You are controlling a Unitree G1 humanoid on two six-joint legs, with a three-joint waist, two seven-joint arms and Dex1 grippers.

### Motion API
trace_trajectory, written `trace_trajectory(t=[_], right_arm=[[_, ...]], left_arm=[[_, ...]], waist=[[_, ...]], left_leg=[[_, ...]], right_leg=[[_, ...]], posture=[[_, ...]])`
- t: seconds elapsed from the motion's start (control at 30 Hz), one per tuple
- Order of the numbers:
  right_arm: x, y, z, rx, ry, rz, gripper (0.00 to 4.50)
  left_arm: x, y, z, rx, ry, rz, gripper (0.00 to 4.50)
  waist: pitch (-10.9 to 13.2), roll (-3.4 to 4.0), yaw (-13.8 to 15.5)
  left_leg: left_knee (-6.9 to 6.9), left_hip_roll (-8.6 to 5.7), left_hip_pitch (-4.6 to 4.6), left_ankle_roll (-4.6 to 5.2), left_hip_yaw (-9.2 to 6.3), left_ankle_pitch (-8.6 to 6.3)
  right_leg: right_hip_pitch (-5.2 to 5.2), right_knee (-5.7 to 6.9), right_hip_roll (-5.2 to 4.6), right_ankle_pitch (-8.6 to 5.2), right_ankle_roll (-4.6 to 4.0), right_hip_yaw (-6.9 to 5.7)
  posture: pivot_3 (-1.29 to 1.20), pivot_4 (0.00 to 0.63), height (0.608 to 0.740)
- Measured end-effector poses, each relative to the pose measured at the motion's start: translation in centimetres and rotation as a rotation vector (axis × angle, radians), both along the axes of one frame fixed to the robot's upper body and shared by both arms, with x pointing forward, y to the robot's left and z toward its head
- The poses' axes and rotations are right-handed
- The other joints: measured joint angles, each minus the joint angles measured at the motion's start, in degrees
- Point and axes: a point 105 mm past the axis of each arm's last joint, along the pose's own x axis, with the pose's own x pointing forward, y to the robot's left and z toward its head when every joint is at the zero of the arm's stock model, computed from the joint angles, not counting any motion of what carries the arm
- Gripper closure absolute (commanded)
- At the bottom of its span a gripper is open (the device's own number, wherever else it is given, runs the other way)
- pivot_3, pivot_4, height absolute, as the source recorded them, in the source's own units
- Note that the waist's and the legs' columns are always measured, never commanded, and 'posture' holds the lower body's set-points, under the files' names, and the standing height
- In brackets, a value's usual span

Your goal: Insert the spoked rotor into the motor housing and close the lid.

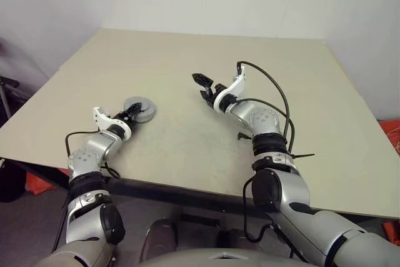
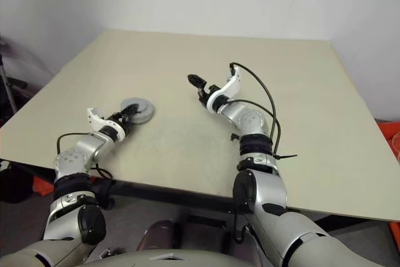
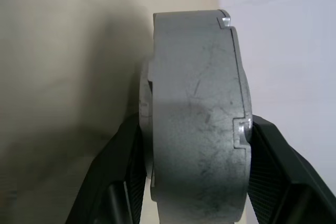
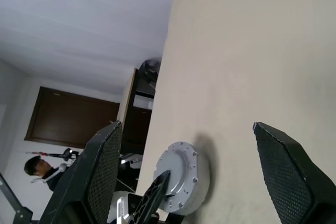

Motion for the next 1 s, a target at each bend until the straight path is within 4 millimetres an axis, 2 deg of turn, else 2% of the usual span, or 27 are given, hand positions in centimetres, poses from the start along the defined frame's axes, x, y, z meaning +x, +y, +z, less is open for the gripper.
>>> trace_trajectory(t=[0.2,0.27,0.33,0.43,0.47,0.53,0.7,0.83,1.0], right_arm=[[-0.1,0.0,-0.5,-0.012,0.010,0.003,0.02],[-0.1,0.0,-0.5,-0.013,0.010,0.003,0.00],[-0.1,0.1,-0.5,-0.018,0.012,0.002,0.00],[-0.1,0.1,-0.6,-0.021,0.013,0.002,0.00],[-0.1,0.1,-0.6,-0.021,0.013,0.001,0.00],[-0.2,0.2,-0.6,-0.021,0.013,0.002,0.00],[-0.2,0.2,-0.8,-0.032,0.015,0.001,0.00],[-0.2,0.5,-0.8,-0.037,0.016,0.009,0.00],[-0.4,0.9,-1.0,-0.051,0.018,0.026,0.00]], left_arm=[[-0.3,1.2,-0.2,-0.004,0.001,0.048,2.32],[-0.5,1.6,-0.5,-0.004,0.012,0.067,1.65],[-0.6,2.2,-0.5,-0.002,0.014,0.097,1.15],[-0.5,2.4,-0.2,0.003,0.005,0.108,0.10],[-0.4,2.5,-0.1,0.002,0.004,0.111,0.01],[-0.4,2.6,-0.1,0.003,0.010,0.117,0.01],[-0.4,3.2,-0.7,0.009,0.040,0.150,0.01],[-0.3,4.1,-1.5,0.063,0.090,0.197,0.01],[-0.5,7.0,-2.7,0.224,0.183,0.334,0.01]], waist=[[0.00,-0.01,-0.01],[0.00,-0.01,-0.02],[-0.01,-0.03,-0.02],[-0.02,-0.03,-0.06],[-0.02,-0.03,-0.09],[-0.02,-0.03,-0.18],[-0.02,-0.03,-0.68],[-0.07,0.06,-1.69],[-0.24,0.32,-3.33]], left_leg=[[0.00,0.00,0.03,0.00,0.00,0.00],[0.00,0.01,0.03,0.00,0.00,0.00],[0.00,0.01,0.07,0.00,0.00,0.00],[-0.01,0.01,0.31,0.00,0.01,0.00],[-0.04,0.02,0.45,-0.02,0.02,0.00],[-0.10,0.02,0.69,-0.09,0.04,0.04],[-0.18,0.03,1.26,-0.13,0.06,0.07],[-0.55,0.01,2.11,-0.19,0.11,0.10],[-1.00,0.16,3.14,-0.36,-0.23,0.17]], right_leg=[[0.02,0.01,0.00,0.00,0.00,0.00],[0.02,0.01,0.00,0.00,0.00,0.00],[0.05,0.02,0.00,0.00,0.00,0.00],[0.25,0.02,0.00,0.00,-0.01,0.02],[0.34,0.02,0.00,-0.02,0.01,0.03],[0.50,0.03,0.00,-0.20,0.27,0.06],[1.03,0.00,0.00,-0.35,0.08,0.09],[1.63,-0.12,0.00,-0.38,0.08,0.12],[1.94,-0.64,0.00,-0.41,0.12,-0.61]], posture=[[0.00,0.000,0.740],[0.00,0.000,0.740],[0.00,0.000,0.740],[0.00,0.000,0.740],[0.00,0.000,0.740],[0.00,0.000,0.740],[0.00,0.000,0.740],[0.00,0.000,0.740],[0.00,0.000,0.740]])
